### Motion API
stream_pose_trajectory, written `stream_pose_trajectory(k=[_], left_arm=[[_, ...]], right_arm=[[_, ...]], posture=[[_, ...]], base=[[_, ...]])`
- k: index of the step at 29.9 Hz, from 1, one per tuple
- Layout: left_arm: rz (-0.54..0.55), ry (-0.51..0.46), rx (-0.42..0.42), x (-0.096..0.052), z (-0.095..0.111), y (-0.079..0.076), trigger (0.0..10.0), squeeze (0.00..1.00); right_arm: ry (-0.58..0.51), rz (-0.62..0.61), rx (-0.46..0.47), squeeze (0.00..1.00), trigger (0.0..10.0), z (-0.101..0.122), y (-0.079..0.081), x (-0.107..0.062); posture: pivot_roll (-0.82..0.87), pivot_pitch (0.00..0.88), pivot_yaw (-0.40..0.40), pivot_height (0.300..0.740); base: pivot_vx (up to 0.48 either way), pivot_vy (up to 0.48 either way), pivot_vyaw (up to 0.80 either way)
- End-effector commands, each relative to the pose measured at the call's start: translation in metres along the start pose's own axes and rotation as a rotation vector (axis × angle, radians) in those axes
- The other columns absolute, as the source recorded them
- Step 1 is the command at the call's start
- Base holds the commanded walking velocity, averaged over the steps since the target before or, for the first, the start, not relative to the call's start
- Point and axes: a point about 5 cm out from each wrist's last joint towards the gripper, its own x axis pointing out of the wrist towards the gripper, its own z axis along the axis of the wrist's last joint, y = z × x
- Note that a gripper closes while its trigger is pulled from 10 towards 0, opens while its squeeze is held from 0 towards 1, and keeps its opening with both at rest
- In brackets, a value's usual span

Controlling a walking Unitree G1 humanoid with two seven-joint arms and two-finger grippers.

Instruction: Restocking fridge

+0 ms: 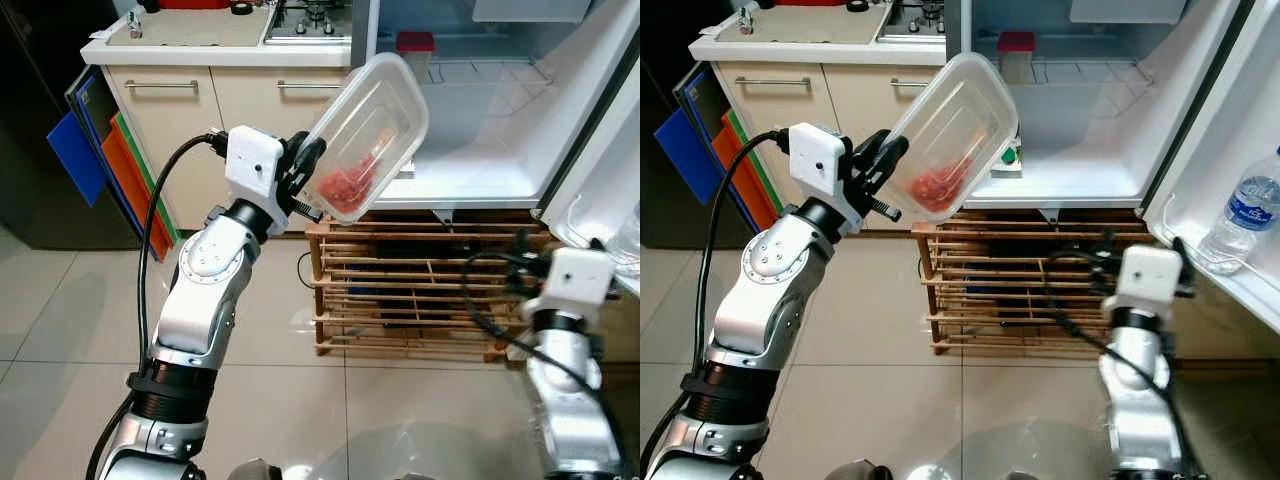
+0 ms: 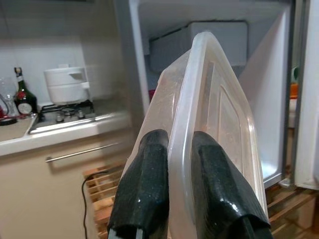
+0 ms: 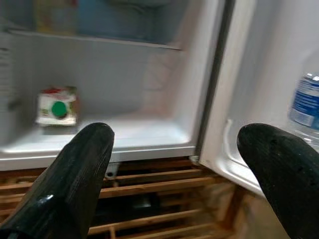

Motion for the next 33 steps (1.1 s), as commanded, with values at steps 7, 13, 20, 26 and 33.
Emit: stream_pose_trajectory(k=[7, 13, 20, 26, 33], left_arm=[[0.038, -0.015, -0.005, 0.006, 0.003, 0.005, 10.0, 0.00], [0.042, -0.018, -0.012, 0.007, 0.003, 0.005, 10.0, 0.00], [0.033, -0.036, -0.012, 0.005, 0.005, 0.002, 10.0, 0.00], [0.030, -0.038, -0.009, 0.005, 0.007, 0.001, 10.0, 0.00], [0.052, 0.015, -0.050, 0.016, 0.002, 0.004, 10.0, 0.00]], right_arm=[[-0.022, 0.050, -0.003, 0.00, 10.0, 0.012, -0.001, 0.010], [-0.024, 0.069, -0.004, 0.00, 10.0, 0.014, 0.000, 0.013], [-0.011, 0.109, 0.003, 0.00, 10.0, 0.012, 0.007, 0.012], [-0.005, 0.119, 0.005, 0.00, 10.0, 0.011, 0.009, 0.010], [-0.004, 0.125, 0.017, 0.00, 10.0, 0.013, 0.010, 0.010]], posture=[[-0.07, 0.000, 0.032, 0.740], [-0.07, 0.000, 0.027, 0.740], [-0.06, 0.000, 0.026, 0.740], [-0.06, 0.000, 0.026, 0.740], [-0.07, 0.000, 0.028, 0.740]], base=[[0.341, -0.333, 0.00], [0.360, -0.312, 0.00], [0.206, -0.179, 0.00], [0.000, 0.000, 0.00], [0.000, 0.000, 0.00]])
